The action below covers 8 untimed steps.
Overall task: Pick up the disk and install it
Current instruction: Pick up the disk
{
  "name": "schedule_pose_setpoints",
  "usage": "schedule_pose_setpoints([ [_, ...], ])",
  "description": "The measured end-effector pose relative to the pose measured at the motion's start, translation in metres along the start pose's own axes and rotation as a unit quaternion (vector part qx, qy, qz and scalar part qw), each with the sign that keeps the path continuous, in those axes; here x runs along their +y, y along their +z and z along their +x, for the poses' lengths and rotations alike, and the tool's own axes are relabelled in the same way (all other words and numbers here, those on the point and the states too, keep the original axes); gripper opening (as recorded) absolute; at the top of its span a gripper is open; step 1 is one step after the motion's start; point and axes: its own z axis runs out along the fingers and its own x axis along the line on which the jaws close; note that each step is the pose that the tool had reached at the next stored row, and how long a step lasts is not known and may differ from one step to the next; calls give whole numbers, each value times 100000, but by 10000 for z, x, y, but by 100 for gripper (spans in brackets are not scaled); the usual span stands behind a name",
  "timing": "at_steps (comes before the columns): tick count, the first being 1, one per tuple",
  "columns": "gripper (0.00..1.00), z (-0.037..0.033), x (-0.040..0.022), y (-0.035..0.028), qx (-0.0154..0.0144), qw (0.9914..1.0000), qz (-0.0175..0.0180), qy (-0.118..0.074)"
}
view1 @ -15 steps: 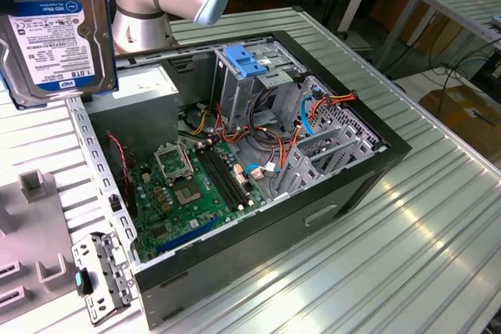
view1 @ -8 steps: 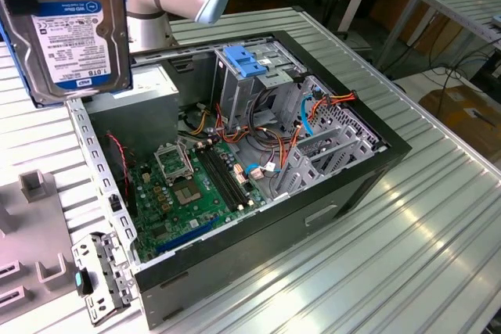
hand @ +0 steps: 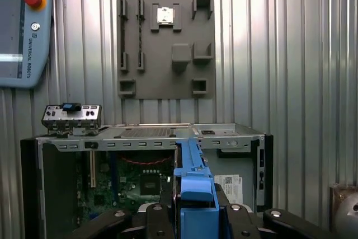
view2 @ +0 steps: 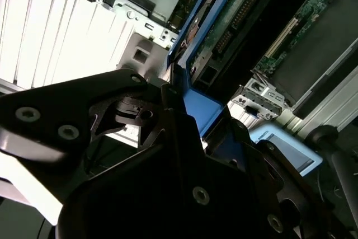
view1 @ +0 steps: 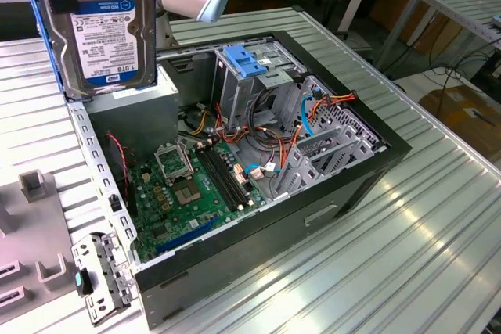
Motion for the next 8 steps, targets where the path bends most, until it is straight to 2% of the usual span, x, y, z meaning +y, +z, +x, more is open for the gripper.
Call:
schedule_pose_setpoints([
  [2,37,23,-81,3,-2,100000,2,4],
  [4,37,113,-114,7,-1,100000,1,1],
  [6,37,161,-132,7,3,100000,-2,2],
  [8,37,211,-191,11,-4,100000,2,3],
])
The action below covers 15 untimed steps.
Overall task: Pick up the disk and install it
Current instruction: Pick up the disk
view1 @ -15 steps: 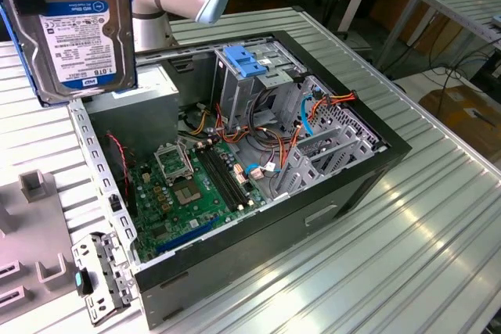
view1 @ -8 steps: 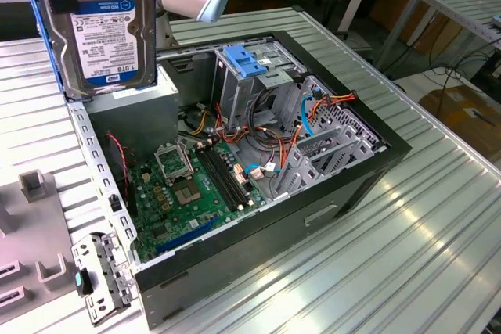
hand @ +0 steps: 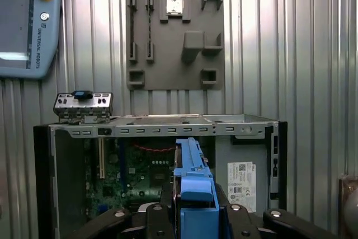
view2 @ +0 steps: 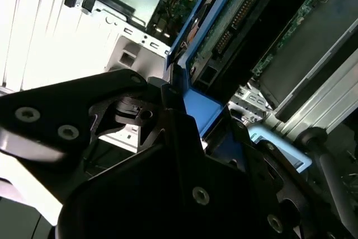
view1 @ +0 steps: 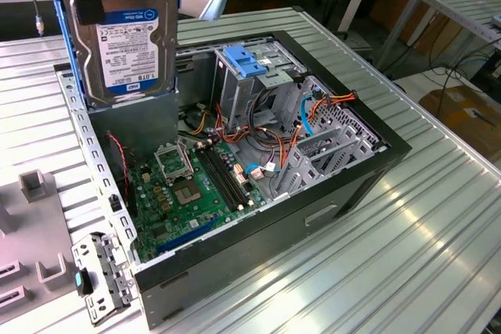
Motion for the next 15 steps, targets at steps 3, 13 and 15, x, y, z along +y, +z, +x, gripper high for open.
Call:
schedule_pose_setpoints([
  [3,37,17,-97,2,4,100000,-3,4],
  [13,37,28,-584,20,14,100000,0,-2],
  [15,37,26,-702,28,49,100000,0,-4],
])
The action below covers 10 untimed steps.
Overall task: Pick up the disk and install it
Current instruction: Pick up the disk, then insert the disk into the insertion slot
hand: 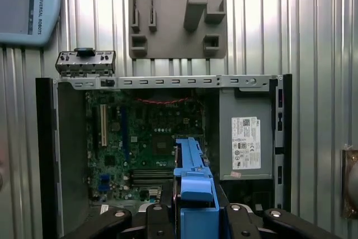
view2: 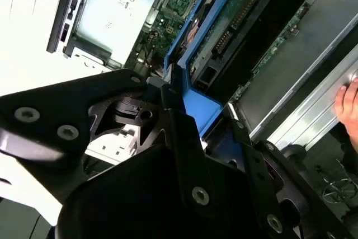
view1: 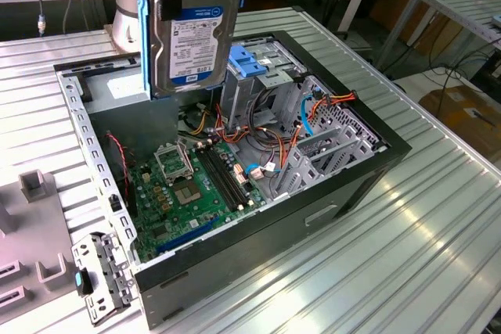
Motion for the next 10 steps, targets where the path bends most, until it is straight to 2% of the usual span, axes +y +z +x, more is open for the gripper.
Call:
schedule_pose_setpoints([
  [2,37,-1,-97,8,81,100000,3,3],
  [3,37,-2,-125,10,104,100000,4,0],
  [6,37,-3,-167,12,115,100000,3,3],
  [10,37,-3,-183,12,116,100000,3,1],
])
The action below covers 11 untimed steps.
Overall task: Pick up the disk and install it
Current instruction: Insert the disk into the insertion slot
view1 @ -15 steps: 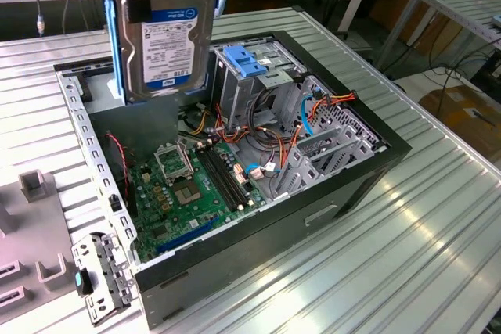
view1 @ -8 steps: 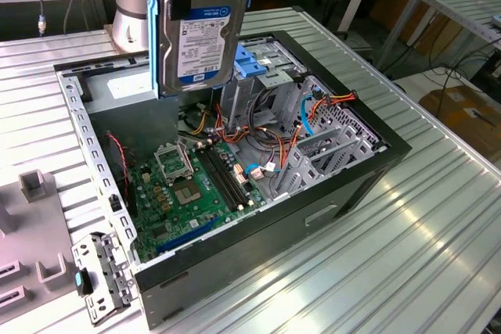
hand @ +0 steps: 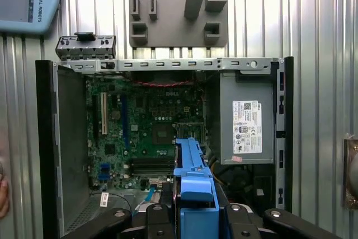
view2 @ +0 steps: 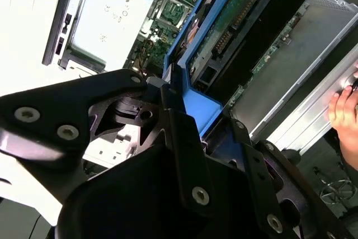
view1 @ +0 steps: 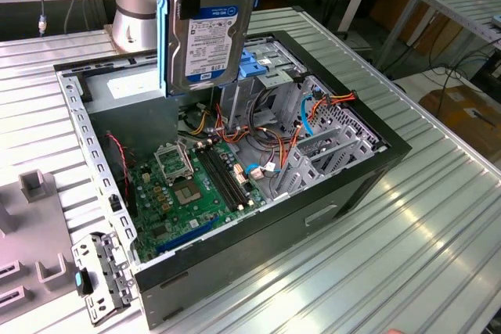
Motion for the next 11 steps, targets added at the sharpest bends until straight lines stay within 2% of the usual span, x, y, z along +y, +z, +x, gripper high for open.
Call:
schedule_pose_setpoints([
  [11,37,18,-6,0,0,100000,0,-6],
])
